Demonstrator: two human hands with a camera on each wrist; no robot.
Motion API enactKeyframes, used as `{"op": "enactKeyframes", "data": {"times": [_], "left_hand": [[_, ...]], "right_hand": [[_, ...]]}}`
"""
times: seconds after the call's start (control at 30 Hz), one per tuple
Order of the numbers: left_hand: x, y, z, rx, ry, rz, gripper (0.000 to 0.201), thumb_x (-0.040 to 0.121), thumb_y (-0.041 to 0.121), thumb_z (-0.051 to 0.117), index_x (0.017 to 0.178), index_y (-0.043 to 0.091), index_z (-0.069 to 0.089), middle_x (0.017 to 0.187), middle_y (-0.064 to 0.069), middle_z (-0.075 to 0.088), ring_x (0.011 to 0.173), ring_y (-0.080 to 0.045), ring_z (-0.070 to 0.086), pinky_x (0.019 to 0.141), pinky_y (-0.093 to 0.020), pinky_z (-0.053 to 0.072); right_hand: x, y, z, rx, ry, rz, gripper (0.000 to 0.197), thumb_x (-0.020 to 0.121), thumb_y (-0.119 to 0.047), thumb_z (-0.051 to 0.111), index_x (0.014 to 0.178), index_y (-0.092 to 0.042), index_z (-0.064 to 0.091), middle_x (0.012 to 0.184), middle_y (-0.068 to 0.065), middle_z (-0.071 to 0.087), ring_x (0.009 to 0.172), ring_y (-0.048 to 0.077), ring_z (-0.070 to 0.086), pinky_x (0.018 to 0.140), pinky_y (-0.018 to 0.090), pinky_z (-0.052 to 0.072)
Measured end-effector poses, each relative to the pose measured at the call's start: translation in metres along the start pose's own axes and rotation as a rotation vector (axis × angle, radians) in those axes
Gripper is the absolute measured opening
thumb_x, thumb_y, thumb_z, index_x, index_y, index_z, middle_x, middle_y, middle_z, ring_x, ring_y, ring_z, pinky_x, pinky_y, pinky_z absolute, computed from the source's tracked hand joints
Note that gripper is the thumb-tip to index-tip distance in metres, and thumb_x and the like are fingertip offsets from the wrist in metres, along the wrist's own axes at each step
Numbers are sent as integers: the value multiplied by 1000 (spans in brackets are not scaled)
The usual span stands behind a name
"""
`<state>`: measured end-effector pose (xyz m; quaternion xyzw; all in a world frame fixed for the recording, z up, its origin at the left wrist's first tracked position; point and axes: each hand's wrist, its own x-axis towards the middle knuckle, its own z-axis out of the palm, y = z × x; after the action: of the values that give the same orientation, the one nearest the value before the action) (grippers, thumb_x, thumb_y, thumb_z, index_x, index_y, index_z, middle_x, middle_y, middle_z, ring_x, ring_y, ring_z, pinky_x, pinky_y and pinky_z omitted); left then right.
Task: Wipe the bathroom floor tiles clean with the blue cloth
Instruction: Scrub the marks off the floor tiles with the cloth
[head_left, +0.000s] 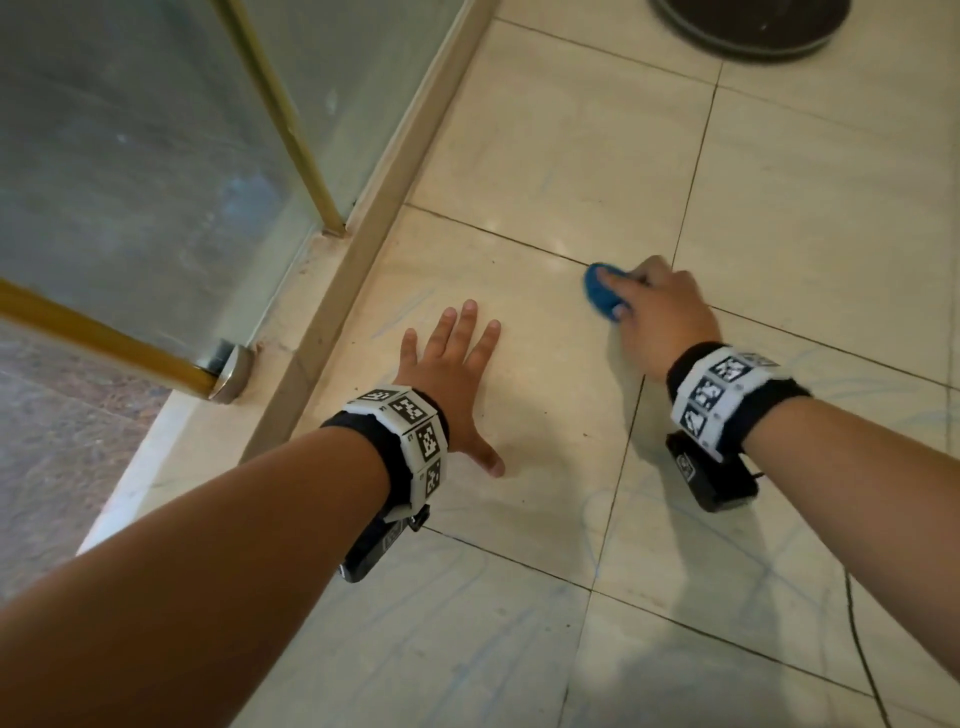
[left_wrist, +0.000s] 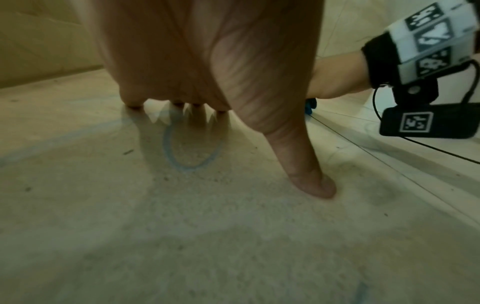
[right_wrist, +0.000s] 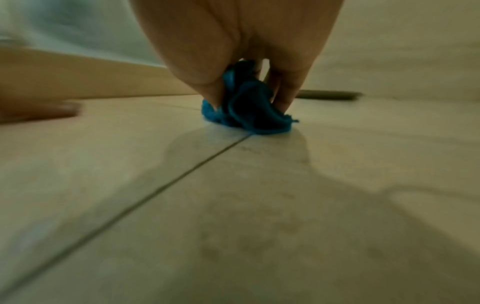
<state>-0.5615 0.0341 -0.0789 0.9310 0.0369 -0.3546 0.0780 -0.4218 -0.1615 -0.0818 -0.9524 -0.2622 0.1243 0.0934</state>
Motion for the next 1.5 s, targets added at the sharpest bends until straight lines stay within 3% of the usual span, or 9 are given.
{"op": "enactKeyframes", "data": {"times": [0.07,0.23,0.43,0.67,0.87,1.07,1.3,1.43,1.5], "left_hand": [[0,0,0,-4,0,2,153,51,75,76,144,22,-34,149,-6,-43,141,-26,-31,117,-56,-8],[1,0,1,-3,-5,-10,154,50,74,77,143,23,-35,148,-5,-44,141,-26,-32,116,-55,-8],[0,1,0,-23,-7,0,154,50,73,77,144,23,-34,148,-4,-44,141,-25,-33,116,-56,-9],[-1,2,-1,-18,-6,-5,154,51,73,77,143,22,-35,148,-5,-45,141,-25,-33,117,-57,-6],[0,1,-1,-18,-1,-5,153,51,73,77,144,22,-34,149,-5,-43,141,-25,-33,116,-57,-7],[1,1,1,-2,5,-7,153,51,75,76,144,23,-34,149,-4,-43,141,-25,-32,117,-56,-7],[1,1,0,22,8,-3,153,51,76,75,144,22,-34,150,-6,-42,142,-26,-31,117,-55,-7],[3,2,-1,50,0,-8,152,53,77,73,143,18,-35,150,-10,-41,142,-29,-30,116,-56,-7],[0,2,2,56,17,-2,151,55,78,71,143,18,-35,150,-9,-41,141,-29,-31,116,-57,-8]], "right_hand": [[1,-3,2,-13,25,143,54,93,-10,42,144,-27,34,128,10,40,108,32,38,87,39,43],[-18,-33,14,-207,-74,-368,61,91,-9,45,145,-32,28,134,6,38,107,31,40,81,38,41],[23,-1,-1,60,23,222,51,93,-12,44,141,-29,39,124,12,40,109,33,39,91,40,43],[-7,-35,9,-93,-39,-373,50,93,-14,45,138,-35,42,127,1,45,104,29,42,78,37,43],[22,18,4,102,55,166,41,93,-21,45,133,-31,47,116,10,47,101,32,50,77,26,37],[-30,-37,9,-53,-114,-348,48,93,-17,46,136,-39,44,122,-5,46,102,23,44,79,33,42],[-28,-17,13,154,59,26,44,91,-15,50,131,-34,52,111,1,48,100,27,47,82,36,44],[-79,-53,22,30,-98,-406,47,85,-12,60,128,-33,56,111,-1,55,91,27,50,69,35,46],[-76,-43,17,-1,-141,-439,48,86,-12,59,128,-34,55,112,-2,55,92,25,50,68,34,46]]}}
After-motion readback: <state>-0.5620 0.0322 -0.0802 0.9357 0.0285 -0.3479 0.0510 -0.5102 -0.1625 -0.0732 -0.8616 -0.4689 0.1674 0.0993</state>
